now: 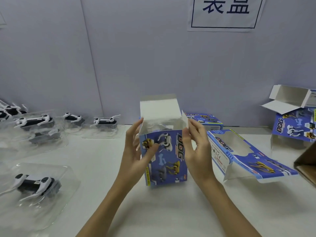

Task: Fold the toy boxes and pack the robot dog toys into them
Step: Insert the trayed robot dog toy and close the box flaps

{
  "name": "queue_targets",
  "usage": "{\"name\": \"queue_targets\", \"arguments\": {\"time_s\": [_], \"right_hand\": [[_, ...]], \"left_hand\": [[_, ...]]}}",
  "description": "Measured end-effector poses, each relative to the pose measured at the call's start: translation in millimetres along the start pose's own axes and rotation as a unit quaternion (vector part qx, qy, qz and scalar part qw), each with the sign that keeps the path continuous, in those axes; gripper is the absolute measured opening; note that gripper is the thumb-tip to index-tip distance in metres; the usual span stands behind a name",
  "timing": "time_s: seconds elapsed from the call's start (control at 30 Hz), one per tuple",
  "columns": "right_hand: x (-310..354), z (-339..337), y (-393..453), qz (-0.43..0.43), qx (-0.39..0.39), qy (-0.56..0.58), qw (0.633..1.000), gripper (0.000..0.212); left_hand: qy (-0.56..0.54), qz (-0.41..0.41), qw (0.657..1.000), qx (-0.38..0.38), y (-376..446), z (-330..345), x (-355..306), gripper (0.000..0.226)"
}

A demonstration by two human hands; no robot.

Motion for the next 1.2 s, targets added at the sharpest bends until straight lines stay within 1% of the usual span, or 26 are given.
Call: {"name": "queue_targets", "arguments": {"time_s": [0.07, 0.13, 0.17, 0.23, 0.33, 0.37, 0.47, 0.53, 0.63, 0.7, 0.77, 0.8, 0.87, 0.9, 0.93, 0.97, 1.0, 1.03, 1.07, 1.13, 1.17, 1.2], "right_hand": [[-3.4, 13.5, -2.6, 0.014, 0.068, 0.028, 0.997, 0.06], [-4.8, 22.1, -5.1, 0.026, 0.11, 0.071, 0.991, 0.066], [-4.0, 23.3, -5.8, 0.023, 0.115, 0.08, 0.99, 0.065], [-4.9, 22.8, -5.7, 0.02, 0.11, 0.081, 0.99, 0.057], [-10.1, 18.7, -3.5, 0.039, 0.1, 0.087, 0.99, 0.04], [-12.0, 16.8, -2.8, 0.051, 0.098, 0.091, 0.99, 0.037], [-11.4, 9.7, 0.6, 0.06, 0.078, 0.069, 0.993, 0.042], [-6.6, 9.7, 2.5, 0.049, 0.068, 0.052, 0.995, 0.035], [-6.5, 12.1, 6.5, 0.066, 0.066, 0.082, 0.992, 0.02], [-7.8, 11.4, 8.3, 0.078, 0.063, 0.105, 0.989, 0.022], [-7.3, 10.4, 8.0, 0.083, 0.062, 0.136, 0.985, 0.026], [-5.6, 9.5, 8.1, 0.082, 0.058, 0.152, 0.983, 0.032], [-1.8, 7.2, 9.7, 0.075, 0.052, 0.181, 0.979, 0.053], [-1.8, 6.0, 10.2, 0.07, 0.051, 0.186, 0.979, 0.059], [-1.5, 6.3, 9.8, 0.069, 0.054, 0.187, 0.978, 0.057], [-0.6, 7.3, 9.4, 0.067, 0.061, 0.18, 0.979, 0.048], [0.6, 7.2, 8.4, 0.06, 0.066, 0.166, 0.982, 0.037], [0.6, 6.5, 7.4, 0.05, 0.069, 0.148, 0.985, 0.033], [-2.1, 5.2, 5.8, 0.043, 0.071, 0.138, 0.987, 0.034], [-7.3, 3.8, 4.8, 0.046, 0.079, 0.151, 0.984, 0.041], [-8.6, 3.7, 4.5, 0.048, 0.086, 0.156, 0.983, 0.043], [-9.7, 4.5, 3.9, 0.048, 0.092, 0.155, 0.983, 0.044]], "left_hand": [[-0.053, -0.046, 0.997, -0.004, -1.8, 5.1, 6.8, 0.067], [-0.078, -0.064, 0.995, 0.001, -3.2, 8.6, 8.5, 0.065], [-0.076, -0.058, 0.995, 0.008, -3.3, 8.8, 7.6, 0.064], [-0.052, -0.048, 0.997, 0.021, -3.0, 7.7, 7.0, 0.062], [-0.01, -0.066, 0.997, 0.029, -4.1, 4.0, 12.7, 0.058], [-0.005, -0.069, 0.997, 0.034, -4.4, 4.1, 13.1, 0.055], [0.017, -0.059, 0.997, 0.052, -3.1, 5.8, 7.1, 0.04], [0.041, -0.042, 0.997, 0.051, -0.1, 3.9, 1.4, 0.031], [0.077, -0.025, 0.996, 0.033, 5.4, 0.8, -3.8, 0.018], [0.072, -0.032, 0.997, 0.022, 7.4, 0.6, -2.7, 0.013], [0.052, -0.039, 0.998, 0.01, 9.0, -0.7, -1.2, 0.013], [0.037, -0.042, 0.998, 0.003, 9.6, -1.4, -0.8, 0.014], [-0.01, -0.057, 0.998, -0.008, 9.5, -1.6, 1.1, 0.02], [-0.044, -0.063, 0.997, -0.011, 9.6, 0.0, 1.5, 0.028], [-0.083, -0.066, 0.994, -0.014, 9.6, 1.6, 2.1, 0.039], [-0.113, -0.066, 0.991, -0.02, 9.6, 1.9, 2.7, 0.05], [-0.125, -0.064, 0.99, -0.021, 9.7, 1.5, 2.6, 0.06], [-0.121, -0.061, 0.991, -0.016, 10.4, 1.2, 1.4, 0.064], [-0.1, -0.056, 0.993, -0.005, 11.0, 1.3, -0.5, 0.061], [-0.031, -0.036, 0.999, 0.017, 12.6, -0.7, -3.0, 0.043], [-0.011, -0.032, 0.999, 0.026, 12.1, -1.4, -2.8, 0.038], [-0.006, -0.037, 0.999, 0.034, 10.9, -1.0, -1.4, 0.039]]}}
Point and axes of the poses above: each hand's wrist, its own y-axis towards the middle knuckle, its own z-axis out of the palm, x = y × z, the point moved 10 cm from there along y, towards the middle knuckle, and after that the axes turned 10 degrees about z, right-handed, at the moved point
